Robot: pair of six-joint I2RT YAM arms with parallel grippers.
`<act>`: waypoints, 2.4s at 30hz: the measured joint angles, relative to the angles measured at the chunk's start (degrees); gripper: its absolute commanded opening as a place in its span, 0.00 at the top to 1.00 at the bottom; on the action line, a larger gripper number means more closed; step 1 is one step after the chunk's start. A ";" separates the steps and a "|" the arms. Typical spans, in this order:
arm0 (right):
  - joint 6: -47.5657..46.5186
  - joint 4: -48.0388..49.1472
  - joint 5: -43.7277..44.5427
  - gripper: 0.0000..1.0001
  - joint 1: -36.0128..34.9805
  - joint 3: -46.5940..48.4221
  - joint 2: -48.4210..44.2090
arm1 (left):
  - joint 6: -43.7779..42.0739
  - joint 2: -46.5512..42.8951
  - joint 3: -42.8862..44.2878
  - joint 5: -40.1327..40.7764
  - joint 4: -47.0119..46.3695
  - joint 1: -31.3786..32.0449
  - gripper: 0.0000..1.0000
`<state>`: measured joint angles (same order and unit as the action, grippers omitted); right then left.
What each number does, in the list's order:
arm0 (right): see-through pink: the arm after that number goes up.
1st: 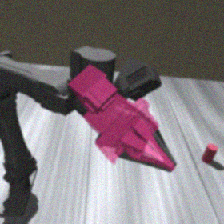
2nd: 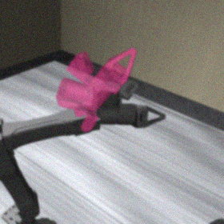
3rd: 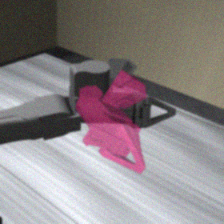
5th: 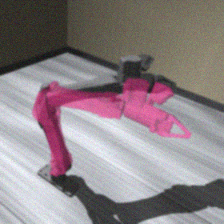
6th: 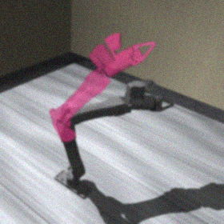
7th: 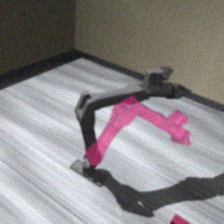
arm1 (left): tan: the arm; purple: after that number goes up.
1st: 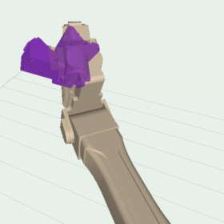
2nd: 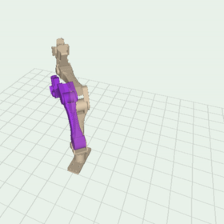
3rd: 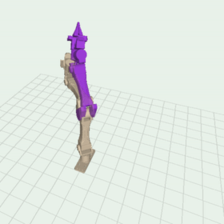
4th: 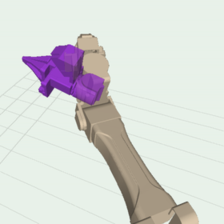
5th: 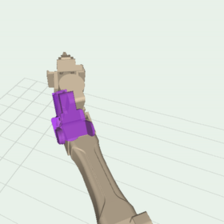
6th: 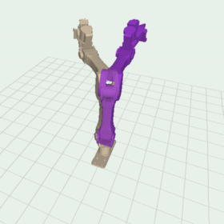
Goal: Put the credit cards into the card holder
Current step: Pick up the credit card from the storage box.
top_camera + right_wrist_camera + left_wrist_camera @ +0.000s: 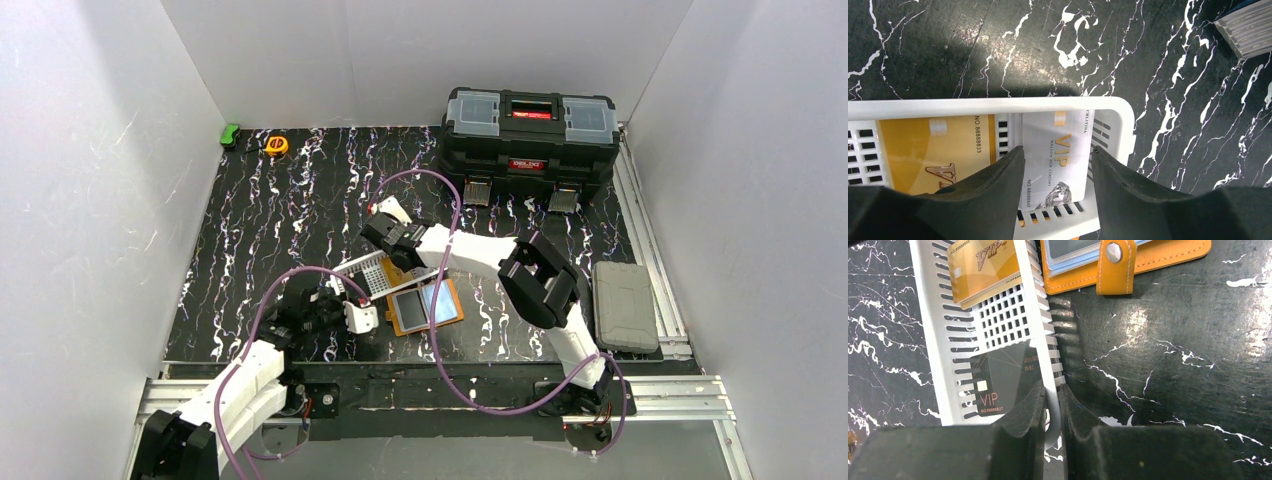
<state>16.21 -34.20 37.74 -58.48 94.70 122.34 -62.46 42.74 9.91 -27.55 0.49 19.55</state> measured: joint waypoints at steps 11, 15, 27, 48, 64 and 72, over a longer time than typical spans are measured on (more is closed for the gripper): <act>-1.05 0.31 3.43 0.44 -0.92 -1.25 -0.31 | 1.81 0.48 0.44 -0.37 0.17 0.02 1.00; -2.01 -0.24 5.73 0.44 -0.72 -2.12 -0.59 | 2.32 0.44 0.63 -0.31 0.52 0.00 1.00; -2.91 0.98 3.85 0.38 -1.84 -3.93 -2.62 | 3.69 0.79 1.16 -0.28 1.03 0.00 1.00; 0.33 1.07 -0.87 0.39 -0.31 -1.66 -0.46 | 4.15 0.59 1.16 -0.28 1.18 0.00 1.00; -0.63 2.84 2.40 0.43 -1.05 -3.04 -1.05 | 4.24 0.52 1.18 -0.39 1.33 0.02 1.00; -2.58 2.27 5.35 0.45 0.07 -3.45 -2.97 | 4.59 -0.37 1.20 -0.50 2.51 0.00 1.00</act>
<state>13.63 -31.92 43.09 -58.41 91.24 119.37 -57.87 42.37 11.11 -28.05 3.01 19.55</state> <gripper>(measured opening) 0.557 0.095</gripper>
